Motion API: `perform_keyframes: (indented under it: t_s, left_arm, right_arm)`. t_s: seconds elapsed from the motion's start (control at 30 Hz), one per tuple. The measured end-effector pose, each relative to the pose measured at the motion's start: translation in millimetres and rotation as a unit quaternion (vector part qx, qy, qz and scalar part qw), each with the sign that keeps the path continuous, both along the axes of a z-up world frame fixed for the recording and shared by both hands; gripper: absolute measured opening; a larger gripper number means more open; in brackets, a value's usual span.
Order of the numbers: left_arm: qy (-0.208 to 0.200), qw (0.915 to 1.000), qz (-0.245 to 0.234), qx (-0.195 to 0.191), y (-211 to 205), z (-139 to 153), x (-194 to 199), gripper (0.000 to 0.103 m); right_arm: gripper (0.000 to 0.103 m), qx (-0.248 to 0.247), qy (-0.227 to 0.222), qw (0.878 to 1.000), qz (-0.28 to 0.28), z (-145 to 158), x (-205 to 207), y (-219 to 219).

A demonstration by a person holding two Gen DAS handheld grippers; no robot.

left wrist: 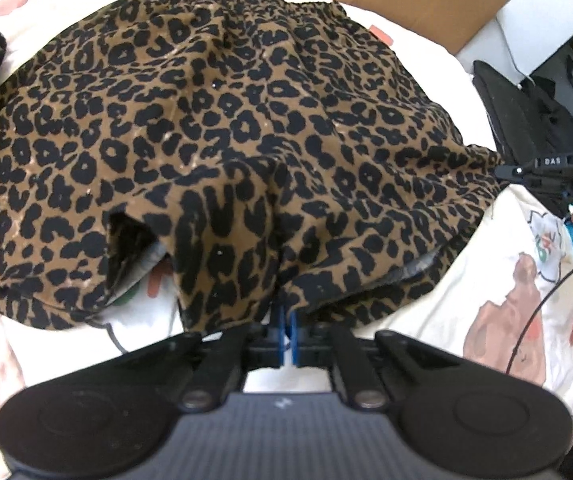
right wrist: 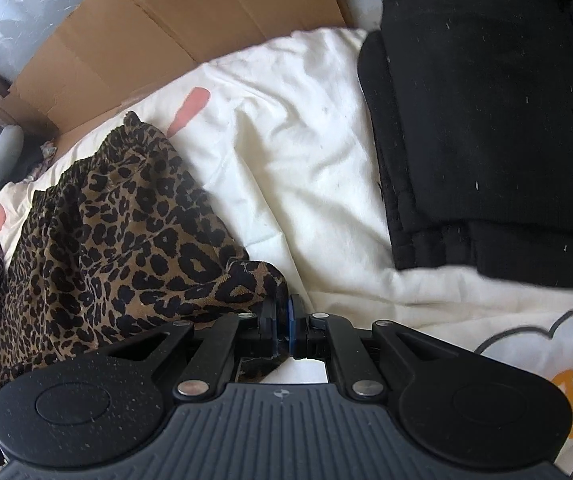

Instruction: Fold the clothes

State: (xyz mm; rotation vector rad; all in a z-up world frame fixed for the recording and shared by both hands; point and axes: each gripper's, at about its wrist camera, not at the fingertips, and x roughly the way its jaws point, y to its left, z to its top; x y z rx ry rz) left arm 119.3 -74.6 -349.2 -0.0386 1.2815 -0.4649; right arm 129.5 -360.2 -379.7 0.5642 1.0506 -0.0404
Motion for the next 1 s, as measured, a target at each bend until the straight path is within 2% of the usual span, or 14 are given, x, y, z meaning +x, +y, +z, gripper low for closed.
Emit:
perform_keyframes:
  t_s: [0.07, 0.13, 0.23, 0.43, 0.7, 0.87, 1.0]
  left_arm:
    - [0.001, 1.0, 0.001, 0.004, 2, 0, -1, 0.003]
    - [0.001, 1.0, 0.001, 0.008, 3, -1, -2, 0.003]
    - [-0.002, 0.9999, 0.0, 0.013, 2, -2, -3, 0.003]
    - [-0.008, 0.9996, 0.0, 0.026, 1, -2, -6, 0.003]
    - [-0.008, 0.999, 0.016, 0.04, 4, -6, -2, 0.003]
    - [-0.001, 0.9989, 0.021, 0.041, 3, -8, -2, 0.003]
    - [0.0, 0.9989, 0.02, 0.042, 0, -10, 0, 0.003]
  right_arm:
    - [0.009, 0.009, 0.0, 1.0, -0.003, -2, -2, -1]
    - [0.023, 0.017, -0.001, 1.0, -0.006, -4, -5, -1]
    - [0.038, 0.031, -0.002, 0.999, -0.011, -7, -8, -2]
    - [0.047, 0.046, -0.011, 0.999, -0.017, -15, -14, 0]
    - [0.055, 0.018, -0.023, 0.999, 0.018, -17, -12, 16]
    - [0.053, 0.076, -0.047, 0.996, -0.001, -14, -16, 7]
    - [0.049, 0.089, -0.052, 0.995, -0.009, -19, -9, 5]
